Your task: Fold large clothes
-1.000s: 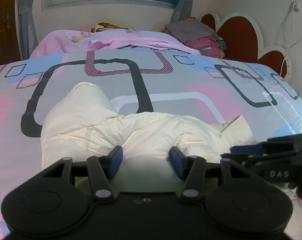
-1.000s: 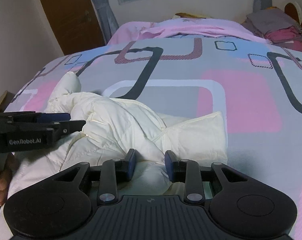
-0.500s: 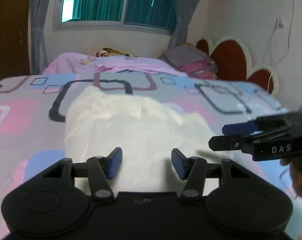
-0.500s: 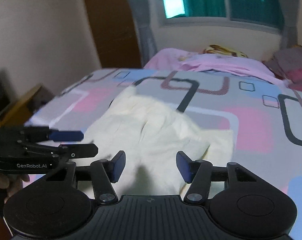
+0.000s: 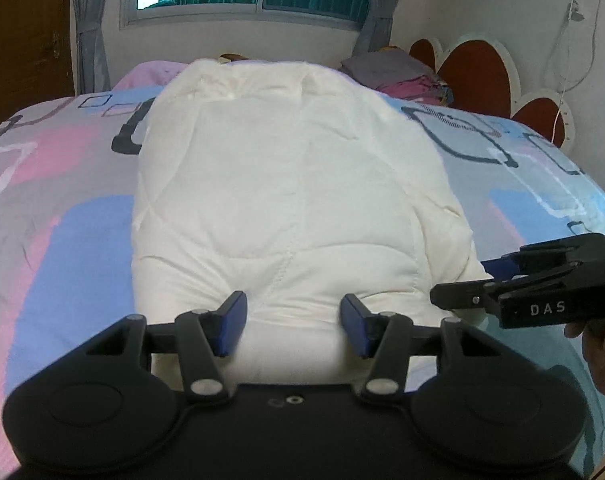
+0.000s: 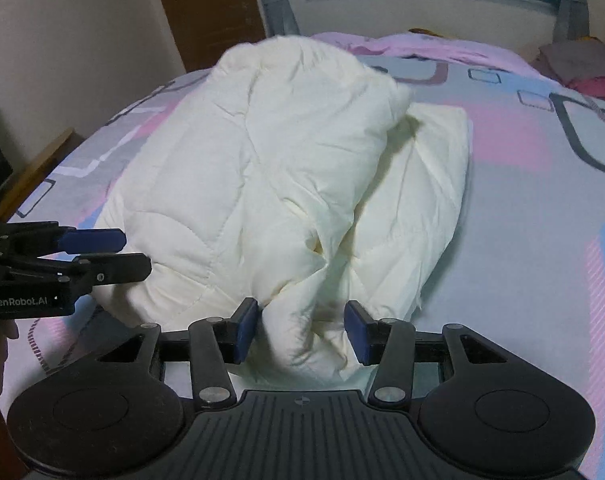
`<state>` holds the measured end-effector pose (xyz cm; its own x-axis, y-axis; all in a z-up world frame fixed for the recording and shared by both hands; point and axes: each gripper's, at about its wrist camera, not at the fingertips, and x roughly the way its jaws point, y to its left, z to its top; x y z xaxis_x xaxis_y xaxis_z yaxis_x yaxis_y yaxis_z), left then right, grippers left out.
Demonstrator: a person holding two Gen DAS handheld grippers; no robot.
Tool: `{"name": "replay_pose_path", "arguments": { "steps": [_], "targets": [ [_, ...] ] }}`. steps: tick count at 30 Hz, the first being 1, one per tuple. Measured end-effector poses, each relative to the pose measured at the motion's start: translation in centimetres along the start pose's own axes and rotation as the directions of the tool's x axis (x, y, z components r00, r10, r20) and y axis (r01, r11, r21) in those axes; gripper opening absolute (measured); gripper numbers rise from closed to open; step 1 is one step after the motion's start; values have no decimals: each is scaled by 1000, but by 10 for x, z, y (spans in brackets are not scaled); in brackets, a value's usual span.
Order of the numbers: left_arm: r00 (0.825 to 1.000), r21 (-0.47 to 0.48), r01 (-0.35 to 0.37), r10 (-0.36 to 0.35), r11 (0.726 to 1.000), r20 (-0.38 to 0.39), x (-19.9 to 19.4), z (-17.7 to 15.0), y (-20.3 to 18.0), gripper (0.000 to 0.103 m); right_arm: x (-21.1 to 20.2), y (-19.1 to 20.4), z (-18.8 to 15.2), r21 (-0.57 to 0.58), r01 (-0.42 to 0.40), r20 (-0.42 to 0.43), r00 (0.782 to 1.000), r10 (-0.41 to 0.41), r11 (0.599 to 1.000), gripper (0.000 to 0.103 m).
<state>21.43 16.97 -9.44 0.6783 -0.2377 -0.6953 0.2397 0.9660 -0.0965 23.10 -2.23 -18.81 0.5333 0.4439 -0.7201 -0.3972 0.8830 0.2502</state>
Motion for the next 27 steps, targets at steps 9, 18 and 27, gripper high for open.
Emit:
{"name": "replay_pose_path", "arguments": {
  "steps": [9,18,27],
  "targets": [
    [1000,-14,5,-6,1000,-10,2,-2,2,52,-2,-7,9,11,-30,-24,999,31,999,47],
    [992,-59,-15,22,998,123,-33,31,7,81,-56,-22,48,112,-22,140,990,6,993,47],
    [985,-94,-39,54,995,164,-32,60,11,75,-85,-26,72,128,38,233,970,-68,991,47]
  ]
}}
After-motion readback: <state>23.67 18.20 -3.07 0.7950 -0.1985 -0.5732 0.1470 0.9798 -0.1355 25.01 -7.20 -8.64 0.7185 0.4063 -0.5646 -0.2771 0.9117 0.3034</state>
